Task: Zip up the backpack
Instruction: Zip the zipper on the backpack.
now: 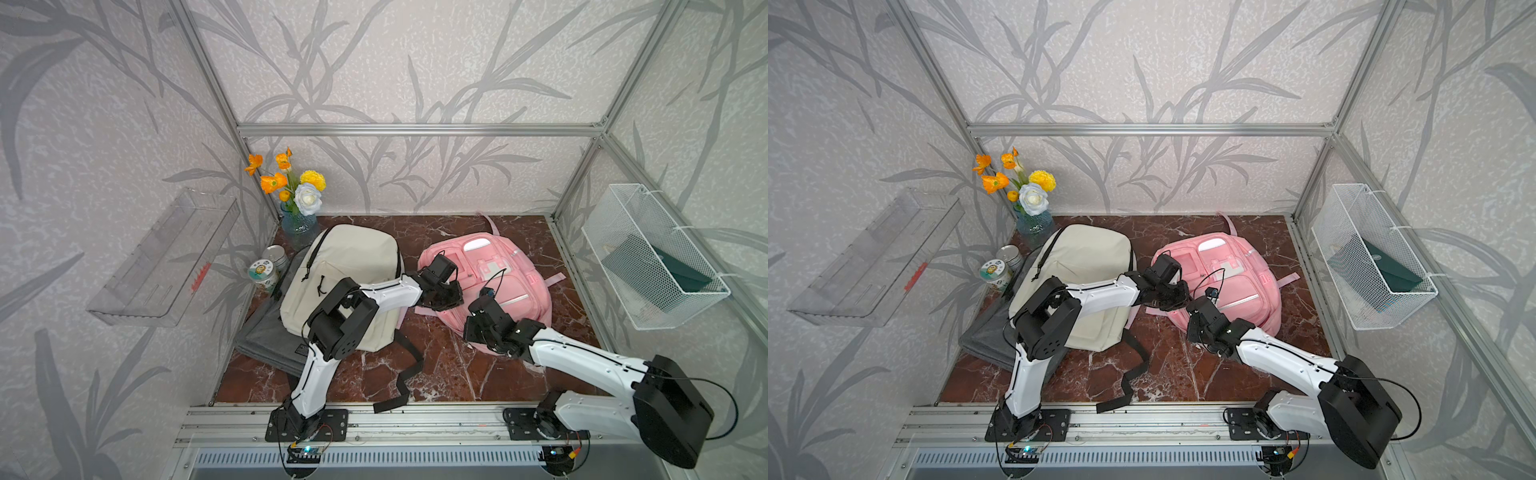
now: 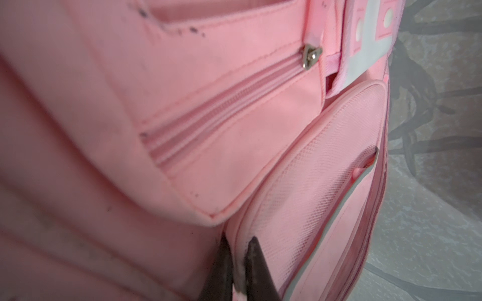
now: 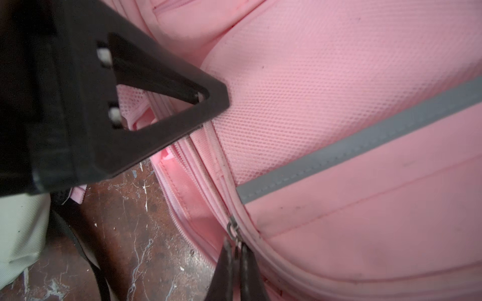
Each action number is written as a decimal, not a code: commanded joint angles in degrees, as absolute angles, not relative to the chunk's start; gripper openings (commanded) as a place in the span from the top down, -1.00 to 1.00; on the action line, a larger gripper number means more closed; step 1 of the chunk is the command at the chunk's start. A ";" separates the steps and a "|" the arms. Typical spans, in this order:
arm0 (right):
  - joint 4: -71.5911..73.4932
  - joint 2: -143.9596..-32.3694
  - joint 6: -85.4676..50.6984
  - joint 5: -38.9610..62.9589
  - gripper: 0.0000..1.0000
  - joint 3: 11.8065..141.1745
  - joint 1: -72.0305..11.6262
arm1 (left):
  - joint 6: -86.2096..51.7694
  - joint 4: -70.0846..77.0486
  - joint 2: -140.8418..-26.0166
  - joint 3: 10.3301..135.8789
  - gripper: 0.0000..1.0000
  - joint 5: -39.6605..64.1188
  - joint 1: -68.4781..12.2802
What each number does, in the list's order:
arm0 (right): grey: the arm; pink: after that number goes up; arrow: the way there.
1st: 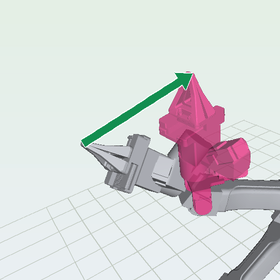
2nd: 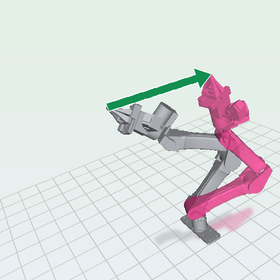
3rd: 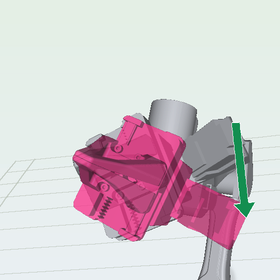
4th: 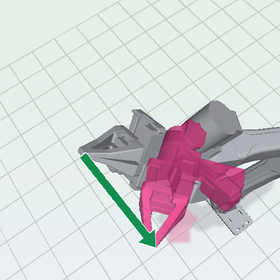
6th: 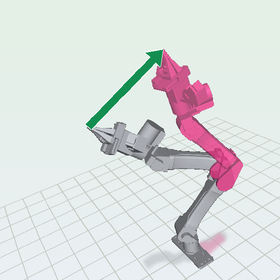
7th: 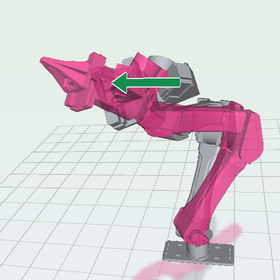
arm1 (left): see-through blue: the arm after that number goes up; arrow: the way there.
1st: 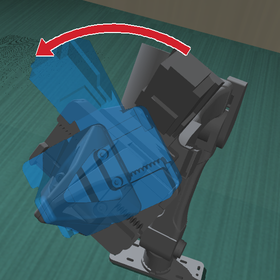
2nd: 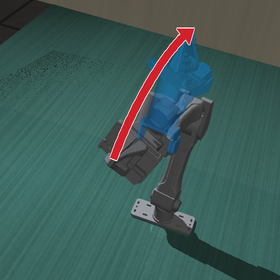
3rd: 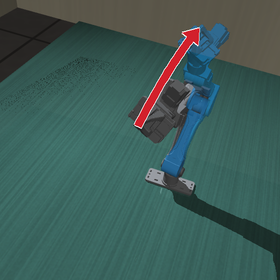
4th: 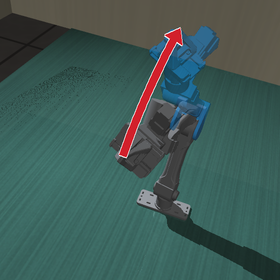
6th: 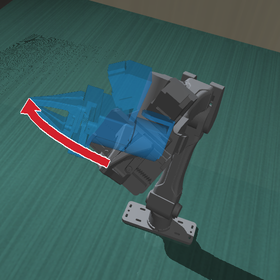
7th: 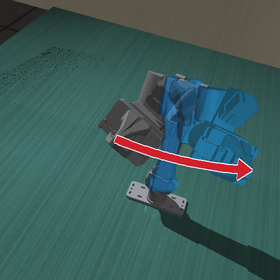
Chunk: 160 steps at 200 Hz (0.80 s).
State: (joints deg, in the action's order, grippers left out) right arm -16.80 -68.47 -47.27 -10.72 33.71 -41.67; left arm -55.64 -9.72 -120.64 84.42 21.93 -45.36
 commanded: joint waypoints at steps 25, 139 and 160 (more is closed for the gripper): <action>-23.37 -60.60 -50.19 -16.77 1.00 31.41 -41.77 | -47.25 -16.23 -123.65 91.08 0.94 16.86 -41.91; -16.76 -64.69 -43.95 -9.95 1.00 36.45 -41.66 | -49.62 -13.71 -113.42 82.23 0.18 17.47 -43.35; -13.97 -67.96 -43.92 -8.27 1.00 37.31 -41.92 | -51.45 -11.78 -108.66 77.63 0.06 16.18 -43.14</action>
State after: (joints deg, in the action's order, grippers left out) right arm -18.50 -65.39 -45.58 -11.16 34.70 -41.47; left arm -49.06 -14.13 -114.87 81.91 18.85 -43.33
